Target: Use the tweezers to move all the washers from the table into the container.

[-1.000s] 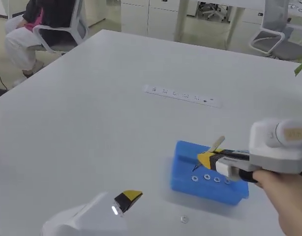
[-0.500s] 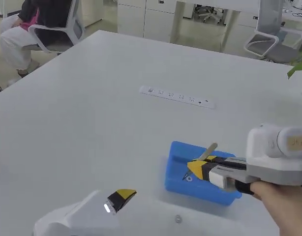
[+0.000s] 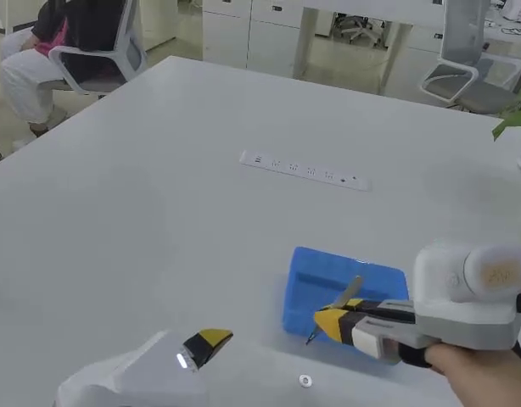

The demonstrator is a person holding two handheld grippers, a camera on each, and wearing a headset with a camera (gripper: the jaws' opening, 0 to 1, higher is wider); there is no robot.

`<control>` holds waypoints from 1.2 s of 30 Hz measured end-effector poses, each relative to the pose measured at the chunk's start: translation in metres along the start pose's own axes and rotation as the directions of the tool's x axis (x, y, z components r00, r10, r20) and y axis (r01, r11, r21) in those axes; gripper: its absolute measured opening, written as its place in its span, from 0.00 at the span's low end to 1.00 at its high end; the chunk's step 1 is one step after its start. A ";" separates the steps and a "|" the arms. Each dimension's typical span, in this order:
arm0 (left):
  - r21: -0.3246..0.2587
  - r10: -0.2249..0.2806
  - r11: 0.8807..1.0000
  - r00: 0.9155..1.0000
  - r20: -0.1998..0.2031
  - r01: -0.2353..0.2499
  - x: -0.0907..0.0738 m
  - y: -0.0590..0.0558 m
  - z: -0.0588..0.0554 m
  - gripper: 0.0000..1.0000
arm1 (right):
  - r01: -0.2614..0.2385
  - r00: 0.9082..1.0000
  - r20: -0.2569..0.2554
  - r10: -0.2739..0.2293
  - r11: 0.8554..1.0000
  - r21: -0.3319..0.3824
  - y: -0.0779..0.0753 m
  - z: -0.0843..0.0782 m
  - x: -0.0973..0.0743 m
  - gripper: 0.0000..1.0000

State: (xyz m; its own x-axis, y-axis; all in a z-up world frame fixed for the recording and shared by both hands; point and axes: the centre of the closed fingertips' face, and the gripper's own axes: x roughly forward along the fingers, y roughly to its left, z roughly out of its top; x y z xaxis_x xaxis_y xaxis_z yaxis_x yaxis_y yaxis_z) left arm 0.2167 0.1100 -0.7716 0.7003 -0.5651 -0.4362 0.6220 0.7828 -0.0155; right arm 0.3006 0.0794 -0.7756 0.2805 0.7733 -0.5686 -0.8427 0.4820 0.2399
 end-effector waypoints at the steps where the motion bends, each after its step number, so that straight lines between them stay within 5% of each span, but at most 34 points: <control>1: 0.001 0.000 1.000 1.000 -0.001 0.000 0.000 0.000 0.000 0.70 | -0.001 1.000 -0.008 0.001 1.000 -0.003 0.000 -0.002 0.001 0.04; 22: 0.003 0.003 1.000 1.000 -0.020 -0.003 0.001 0.002 -0.003 0.69 | -0.028 0.993 -0.116 0.027 1.000 0.000 0.006 -0.041 0.017 0.04; 30: 0.003 0.002 1.000 1.000 -0.025 -0.002 0.001 0.001 -0.004 0.68 | -0.029 0.991 -0.131 0.025 0.999 -0.028 0.007 -0.044 0.019 0.04; 36: 0.006 0.001 1.000 1.000 -0.028 -0.001 0.001 0.000 -0.005 0.68 | -0.043 0.989 -0.146 0.024 0.991 -0.124 0.012 -0.046 0.018 0.04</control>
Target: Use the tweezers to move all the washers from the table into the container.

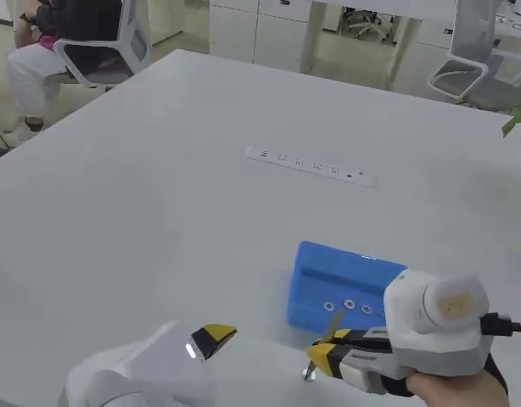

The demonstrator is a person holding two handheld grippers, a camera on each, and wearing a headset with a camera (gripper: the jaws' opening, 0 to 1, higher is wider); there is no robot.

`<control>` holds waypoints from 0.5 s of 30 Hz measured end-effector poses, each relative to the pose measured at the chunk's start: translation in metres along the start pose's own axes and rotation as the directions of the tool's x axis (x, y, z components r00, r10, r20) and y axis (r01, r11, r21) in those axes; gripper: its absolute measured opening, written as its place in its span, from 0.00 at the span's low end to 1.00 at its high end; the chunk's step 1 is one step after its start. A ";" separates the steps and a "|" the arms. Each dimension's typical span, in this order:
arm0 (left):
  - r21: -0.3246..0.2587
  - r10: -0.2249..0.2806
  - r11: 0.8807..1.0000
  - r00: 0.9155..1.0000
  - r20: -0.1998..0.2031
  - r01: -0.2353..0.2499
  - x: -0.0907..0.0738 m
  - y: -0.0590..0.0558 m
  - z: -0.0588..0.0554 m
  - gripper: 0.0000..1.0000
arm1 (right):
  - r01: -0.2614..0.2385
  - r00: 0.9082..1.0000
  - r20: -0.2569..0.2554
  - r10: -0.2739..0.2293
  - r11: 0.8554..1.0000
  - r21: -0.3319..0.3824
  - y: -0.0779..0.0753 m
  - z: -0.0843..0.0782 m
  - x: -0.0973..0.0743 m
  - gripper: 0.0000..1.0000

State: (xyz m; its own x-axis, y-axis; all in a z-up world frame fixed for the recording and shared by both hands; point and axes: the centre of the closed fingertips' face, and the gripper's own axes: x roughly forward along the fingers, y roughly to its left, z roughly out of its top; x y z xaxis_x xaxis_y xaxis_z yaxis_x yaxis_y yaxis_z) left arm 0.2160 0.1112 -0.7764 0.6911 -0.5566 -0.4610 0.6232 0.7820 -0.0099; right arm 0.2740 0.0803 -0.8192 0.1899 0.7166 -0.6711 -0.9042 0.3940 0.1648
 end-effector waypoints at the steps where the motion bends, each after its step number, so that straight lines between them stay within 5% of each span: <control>1: -0.001 0.000 1.000 1.000 -0.001 0.000 0.000 0.000 0.000 0.68 | -0.002 1.000 -0.003 0.002 0.999 -0.032 0.002 -0.001 0.000 0.04; 9: -0.018 0.003 1.000 1.000 0.025 -0.002 -0.002 0.000 0.004 0.67 | 0.007 1.000 -0.015 -0.009 0.987 -0.160 0.011 -0.003 0.001 0.05; 15: -0.031 0.005 1.000 0.999 0.042 -0.004 -0.002 0.001 0.007 0.68 | 0.007 1.000 -0.008 -0.008 0.988 -0.157 0.009 -0.005 0.000 0.04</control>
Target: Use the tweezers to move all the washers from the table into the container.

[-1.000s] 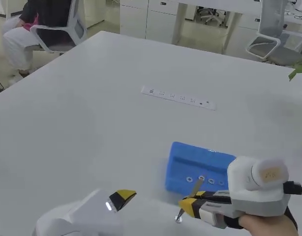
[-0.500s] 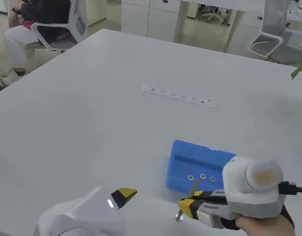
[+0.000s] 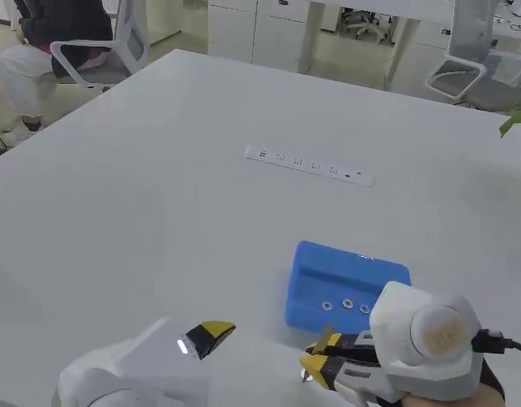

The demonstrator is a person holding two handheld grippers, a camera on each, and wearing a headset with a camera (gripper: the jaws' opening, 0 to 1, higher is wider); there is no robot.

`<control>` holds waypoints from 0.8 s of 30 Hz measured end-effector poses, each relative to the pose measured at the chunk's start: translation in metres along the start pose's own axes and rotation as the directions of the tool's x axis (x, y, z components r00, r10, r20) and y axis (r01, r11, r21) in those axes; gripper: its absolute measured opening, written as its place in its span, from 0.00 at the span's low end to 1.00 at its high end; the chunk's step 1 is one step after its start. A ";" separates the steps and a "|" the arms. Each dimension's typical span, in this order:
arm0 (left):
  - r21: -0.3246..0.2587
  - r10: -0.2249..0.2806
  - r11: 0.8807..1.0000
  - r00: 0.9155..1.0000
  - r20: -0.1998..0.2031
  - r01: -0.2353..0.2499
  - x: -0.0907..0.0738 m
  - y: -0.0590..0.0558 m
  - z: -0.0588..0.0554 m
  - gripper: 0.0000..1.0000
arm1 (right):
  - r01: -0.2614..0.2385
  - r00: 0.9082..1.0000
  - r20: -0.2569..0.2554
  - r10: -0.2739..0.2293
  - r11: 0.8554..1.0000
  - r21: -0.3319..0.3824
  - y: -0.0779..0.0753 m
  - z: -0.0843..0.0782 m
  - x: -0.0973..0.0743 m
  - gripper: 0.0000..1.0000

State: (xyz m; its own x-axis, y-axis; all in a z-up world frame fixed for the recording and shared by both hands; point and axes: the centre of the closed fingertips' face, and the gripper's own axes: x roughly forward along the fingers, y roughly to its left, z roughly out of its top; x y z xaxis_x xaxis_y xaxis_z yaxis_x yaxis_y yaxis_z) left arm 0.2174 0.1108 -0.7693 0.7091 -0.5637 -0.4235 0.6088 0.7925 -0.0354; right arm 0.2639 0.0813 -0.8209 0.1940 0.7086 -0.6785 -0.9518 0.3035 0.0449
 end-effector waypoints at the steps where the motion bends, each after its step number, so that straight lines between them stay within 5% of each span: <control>1: -0.002 -0.001 1.000 1.000 0.002 0.001 0.000 0.000 0.000 0.68 | 0.002 1.000 0.003 -0.002 1.000 0.001 0.000 0.000 0.000 0.04; 8: -0.041 -0.009 0.999 1.000 0.020 0.009 0.001 -0.001 0.003 0.74 | 0.006 1.000 0.029 -0.006 1.000 0.006 0.000 0.000 0.000 0.04; 13: -0.100 -0.021 0.995 0.995 0.095 0.031 -0.002 -0.003 0.018 0.82 | 0.010 0.999 0.040 -0.010 1.000 0.000 0.000 0.001 0.000 0.04; 16: -0.126 -0.017 0.992 0.995 0.099 0.030 -0.001 -0.002 0.018 0.87 | 0.010 0.999 0.042 -0.010 1.000 -0.004 -0.001 0.001 0.000 0.04; 20: -0.123 0.002 0.992 0.995 0.103 0.010 -0.001 0.000 0.020 0.90 | 0.011 0.999 0.051 -0.010 1.000 -0.011 0.000 0.003 0.003 0.04; 24: -0.162 0.038 0.987 0.987 0.156 -0.012 -0.004 0.006 0.029 0.95 | 0.011 0.999 0.052 -0.010 0.999 -0.032 0.002 0.006 0.007 0.04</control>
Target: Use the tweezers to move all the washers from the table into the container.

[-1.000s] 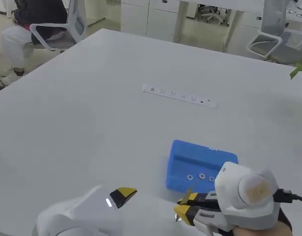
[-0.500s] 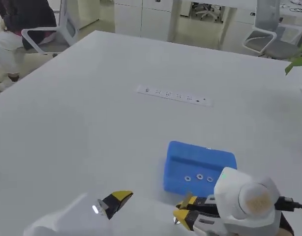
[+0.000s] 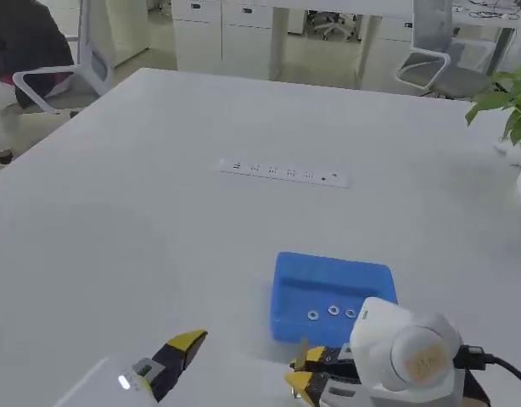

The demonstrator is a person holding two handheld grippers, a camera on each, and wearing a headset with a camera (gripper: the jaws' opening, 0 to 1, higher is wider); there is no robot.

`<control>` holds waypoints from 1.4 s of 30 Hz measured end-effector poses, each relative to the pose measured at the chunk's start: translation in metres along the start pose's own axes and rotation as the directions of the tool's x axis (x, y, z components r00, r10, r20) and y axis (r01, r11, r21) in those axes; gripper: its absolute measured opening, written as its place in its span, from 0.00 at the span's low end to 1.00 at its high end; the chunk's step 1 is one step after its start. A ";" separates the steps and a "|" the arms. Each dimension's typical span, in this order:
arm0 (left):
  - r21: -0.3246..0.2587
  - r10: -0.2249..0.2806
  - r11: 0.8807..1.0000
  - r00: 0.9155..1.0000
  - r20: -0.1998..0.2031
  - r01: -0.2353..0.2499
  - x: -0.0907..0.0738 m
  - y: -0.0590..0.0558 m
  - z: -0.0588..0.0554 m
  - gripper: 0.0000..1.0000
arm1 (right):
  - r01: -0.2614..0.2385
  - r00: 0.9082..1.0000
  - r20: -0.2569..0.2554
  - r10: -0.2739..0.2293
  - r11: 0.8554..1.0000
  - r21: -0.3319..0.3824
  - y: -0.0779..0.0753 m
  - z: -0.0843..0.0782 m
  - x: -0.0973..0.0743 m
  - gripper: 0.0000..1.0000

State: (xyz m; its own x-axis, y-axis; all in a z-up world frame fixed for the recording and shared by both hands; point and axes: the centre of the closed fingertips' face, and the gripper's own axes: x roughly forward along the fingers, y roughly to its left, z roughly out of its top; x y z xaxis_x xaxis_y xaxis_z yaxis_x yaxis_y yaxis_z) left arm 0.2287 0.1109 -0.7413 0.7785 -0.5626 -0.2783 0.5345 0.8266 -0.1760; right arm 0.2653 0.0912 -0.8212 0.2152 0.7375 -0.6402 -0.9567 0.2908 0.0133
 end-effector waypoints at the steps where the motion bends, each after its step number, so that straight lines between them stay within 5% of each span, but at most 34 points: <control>1: -0.013 0.005 1.000 1.000 0.008 -0.005 0.000 0.002 0.001 0.96 | -0.002 1.000 0.000 0.002 1.000 0.001 0.000 0.000 0.001 0.04; 8: -0.058 0.035 0.998 0.999 0.028 -0.033 -0.001 0.007 0.004 0.99 | 0.005 1.000 -0.003 -0.005 1.000 -0.004 0.000 0.002 0.003 0.03; 13: -0.059 0.038 0.998 0.999 0.022 -0.037 0.000 0.007 0.002 0.99 | 0.009 0.999 0.035 -0.012 0.996 0.089 -0.004 0.001 0.002 0.04; 16: -0.113 0.078 0.991 0.997 0.012 -0.076 0.000 0.017 -0.002 0.99 | 0.019 0.999 0.031 -0.022 0.995 0.098 -0.007 0.000 -0.001 0.03; 32: -0.069 0.062 0.996 0.998 0.019 -0.060 -0.002 0.014 0.000 0.96 | 0.061 0.997 0.041 -0.068 0.984 0.165 -0.007 0.002 -0.003 0.03; 42: -0.082 0.077 0.994 0.996 0.037 -0.073 -0.004 0.019 0.002 0.95 | 0.066 0.993 0.087 -0.082 0.982 0.176 -0.011 0.026 -0.017 0.03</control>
State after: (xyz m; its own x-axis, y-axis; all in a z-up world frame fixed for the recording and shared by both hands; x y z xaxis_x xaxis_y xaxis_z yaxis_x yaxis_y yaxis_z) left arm 0.2362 0.1286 -0.7413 0.8288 -0.4977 -0.2557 0.4472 0.8639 -0.2320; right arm 0.2777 0.0913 -0.7902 0.3092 0.7616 -0.5695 -0.8912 0.4410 0.1060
